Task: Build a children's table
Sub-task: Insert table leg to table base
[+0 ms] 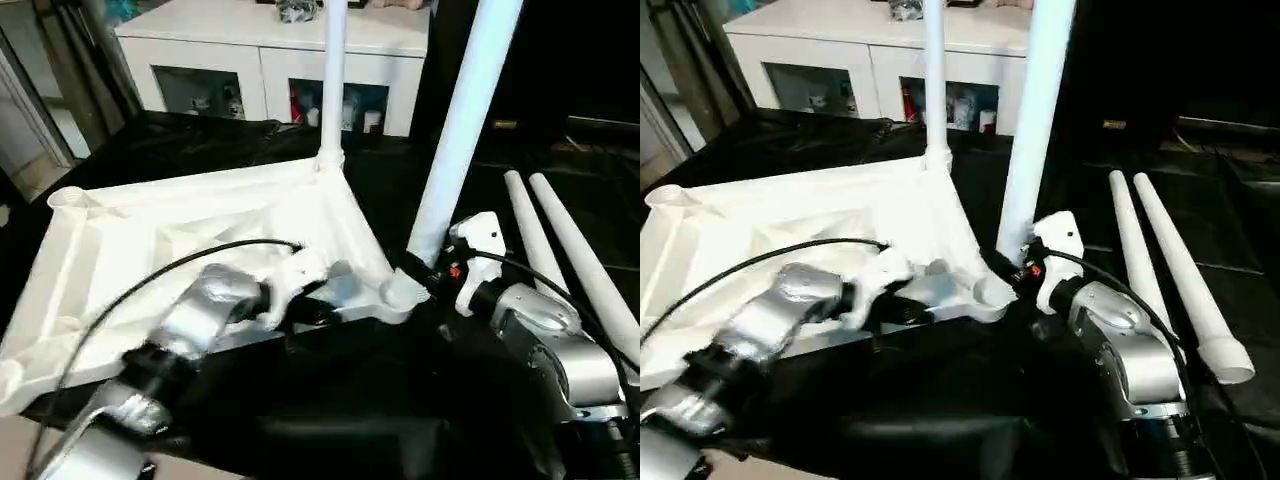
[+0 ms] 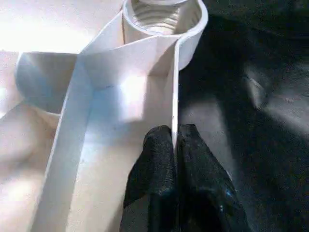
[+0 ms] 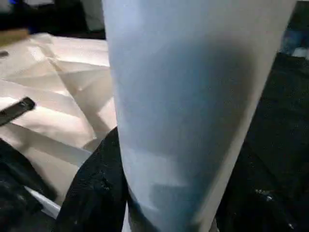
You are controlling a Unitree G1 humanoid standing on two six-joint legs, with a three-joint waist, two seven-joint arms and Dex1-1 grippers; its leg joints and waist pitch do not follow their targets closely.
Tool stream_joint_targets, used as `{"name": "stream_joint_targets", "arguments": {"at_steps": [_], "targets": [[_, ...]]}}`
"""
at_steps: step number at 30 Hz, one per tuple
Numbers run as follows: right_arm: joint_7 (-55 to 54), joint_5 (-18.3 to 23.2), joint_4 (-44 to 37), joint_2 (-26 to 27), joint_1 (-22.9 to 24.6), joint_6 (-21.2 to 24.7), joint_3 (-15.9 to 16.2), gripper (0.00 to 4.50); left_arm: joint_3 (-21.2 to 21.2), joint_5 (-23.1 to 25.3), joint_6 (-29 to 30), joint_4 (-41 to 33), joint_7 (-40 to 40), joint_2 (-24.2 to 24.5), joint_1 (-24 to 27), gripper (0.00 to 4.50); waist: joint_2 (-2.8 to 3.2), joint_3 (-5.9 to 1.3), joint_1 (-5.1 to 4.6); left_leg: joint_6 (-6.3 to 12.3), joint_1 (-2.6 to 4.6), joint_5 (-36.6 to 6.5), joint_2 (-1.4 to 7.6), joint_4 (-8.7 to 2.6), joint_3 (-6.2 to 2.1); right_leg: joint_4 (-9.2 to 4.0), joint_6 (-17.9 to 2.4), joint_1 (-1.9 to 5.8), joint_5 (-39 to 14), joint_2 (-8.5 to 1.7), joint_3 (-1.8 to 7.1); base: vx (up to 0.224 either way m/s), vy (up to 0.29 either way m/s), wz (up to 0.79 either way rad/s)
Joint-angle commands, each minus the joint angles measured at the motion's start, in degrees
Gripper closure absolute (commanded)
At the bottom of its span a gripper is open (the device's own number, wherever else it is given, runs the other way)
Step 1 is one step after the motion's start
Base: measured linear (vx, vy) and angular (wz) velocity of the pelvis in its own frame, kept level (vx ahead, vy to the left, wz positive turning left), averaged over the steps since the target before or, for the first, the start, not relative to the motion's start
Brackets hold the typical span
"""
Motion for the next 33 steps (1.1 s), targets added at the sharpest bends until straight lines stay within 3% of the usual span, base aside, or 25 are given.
{"name": "stream_joint_targets", "arguments": {"at_steps": [1, 2, 3, 5, 6, 7, 9, 10, 11, 12, 16, 20, 26, 28, 33], "targets": [[2.84, 2.23, -0.31, -0.31, -0.54, 1.33, 0.59, 2.59, 2.92, -2.15, 1.28, -4.37, -2.07, 3.49, 2.42, 4.50, -0.72, -3.74, 0.29, 1.17, 1.47, -13.18, 6.39, -4.93, -3.32, -4.38, -14.55, 1.94, -7.65, -6.03, 3.15, 0.000, 0.000, 0.00], [3.75, 2.70, -0.08, -0.36, -0.83, 1.75, 0.86, 2.59, 3.44, -2.38, 1.48, -6.61, -2.53, 5.23, 4.10, 4.50, -1.25, -3.77, 0.26, 1.40, 1.47, -12.77, 6.48, -4.91, -3.32, -4.29, -14.65, 2.04, -7.39, -6.10, 3.17, 0.000, 0.000, 0.00], [4.18, 2.97, 0.06, -0.36, -1.01, 2.01, 0.97, 2.59, 3.71, -2.47, 1.64, -7.91, -2.70, 6.16, 5.07, 4.50, -1.08, -3.75, 0.16, 1.89, 1.22, -11.39, 6.43, -4.91, -3.32, -4.09, -14.76, 2.06, -6.56, -6.02, 3.11, 0.000, 0.000, 0.00], [5.60, 3.69, 0.61, -0.27, -1.86, 2.84, 1.49, 2.59, 4.49, -2.50, 3.03, -11.14, -2.15, 8.16, 7.39, 4.50, -1.05, -3.71, 0.20, 2.22, 1.51, -10.99, 6.41, -4.80, -3.16, -4.03, -14.86, 1.78, -6.76, -5.84, 3.08, 0.000, 0.000, 0.00], [6.93, 4.22, 1.09, -0.25, -2.57, 3.38, 1.99, 2.59, 5.19, -2.47, 3.89, -13.07, -1.40, 9.18, 8.83, 4.50, -1.53, -3.56, 0.36, 2.32, 1.61, -11.32, 6.43, -4.82, -3.08, -4.13, -14.85, 1.68, -8.36, -5.92, 3.09, 0.000, 0.000, 0.00], [7.12, 4.28, 1.16, -0.25, -2.67, 3.45, 2.06, 2.59, 5.29, -2.47, 4.01, -13.33, -1.30, 9.31, 9.02, 4.50, -1.22, -3.60, 0.34, 2.04, 1.61, -11.52, 6.47, -4.84, -3.14, -4.07, -14.81, 1.70, -8.89, -5.99, 3.09, 0.000, 0.000, 0.00], [9.22, 5.15, 1.93, -0.43, -3.41, 4.51, 2.90, 2.59, 5.56, -2.23, 4.22, -14.54, -0.96, 9.82, 9.80, 4.50, -1.30, -3.40, 0.34, 0.69, 1.92, -13.41, 6.46, -5.08, -3.03, -4.30, -14.18, 1.30, -11.38, -5.65, 3.11, 0.000, 0.000, 0.00], [9.96, 4.83, 2.57, -0.59, -3.80, 4.40, 3.63, 2.59, 5.75, -2.45, 4.55, -15.01, -0.87, 9.71, 10.00, 4.50, -1.20, -3.37, 0.55, -0.15, 2.14, -14.22, 6.53, -5.16, -2.97, -4.41, -13.85, 1.09, -11.85, -5.61, 3.18, 0.000, 0.000, 0.00], [10.53, 4.36, 3.38, -0.58, -4.25, 4.07, 4.36, 2.59, 5.81, -2.56, 4.60, -15.18, -0.72, 9.43, 9.97, 4.50, -1.62, -3.34, 0.57, -0.43, 2.16, -14.22, 6.50, -5.22, -2.92, -4.45, -13.79, 1.09, -11.68, -5.57, 3.19, 0.000, 0.000, 0.00], [10.99, 3.70, 4.41, -0.36, -4.84, 3.47, 5.04, 2.59, 5.73, -2.87, 4.49, -15.43, -0.34, 9.07, 9.86, 4.50, -1.66, -3.33, 0.70, -0.93, 2.16, -14.48, 6.42, -5.25, -2.88, -4.42, -13.72, 1.10, -11.58, -5.66, 3.25, 0.000, 0.000, 0.00], [11.09, 3.32, 6.28, 0.70, -7.08, 3.21, 5.41, 2.59, 5.42, -3.30, 3.42, -14.53, 0.57, 7.04, 8.41, 4.50, -1.79, -3.42, 0.98, -1.91, 2.28, -14.14, 6.46, -5.23, -2.86, -4.26, -13.86, 1.10, -9.74, -5.78, 3.32, 0.000, 0.000, 0.00], [11.54, 3.05, 8.04, 1.23, -9.07, 3.13, 6.09, 2.59, 5.52, -3.50, 3.10, -13.53, 1.36, 5.24, 7.16, 4.50, -2.14, -3.60, 1.07, -1.00, 1.98, -11.57, 6.24, -4.94, -2.72, -3.97, -14.44, 1.49, -6.75, -5.90, 3.23, 0.000, 0.000, 0.00], [12.10, 0.42, 12.10, 1.27, -10.24, 1.70, 8.33, 2.59, 5.67, -3.59, 1.97, -11.52, 1.98, 4.06, 6.20, 4.50, -2.14, -3.80, 1.42, 0.74, 1.87, -8.67, 6.23, -4.57, -2.66, -3.69, -14.71, 1.64, -4.53, -5.83, 3.08, 0.000, 0.000, 0.00], [11.65, -0.14, 13.63, 1.65, -10.61, 1.32, 8.56, 2.59, 5.95, -3.79, 1.42, -11.11, 1.98, 3.78, 6.29, 4.50, -1.88, -3.73, 1.48, 0.74, 1.94, -9.36, 6.23, -4.58, -2.68, -3.77, -14.89, 1.55, -5.31, -5.84, 3.11, 0.000, 0.000, 0.00], [10.80, -1.39, 18.76, 3.14, -12.46, -1.19, 9.19, 2.59, 6.40, -4.69, 1.41, -10.92, 1.44, 3.20, 7.26, 4.50, -1.98, -3.65, 1.37, -0.35, 1.93, -11.15, 6.30, -4.76, -2.78, -3.94, -14.72, 1.59, -7.70, -5.88, 3.17, 0.000, 0.000, 0.00]]}}
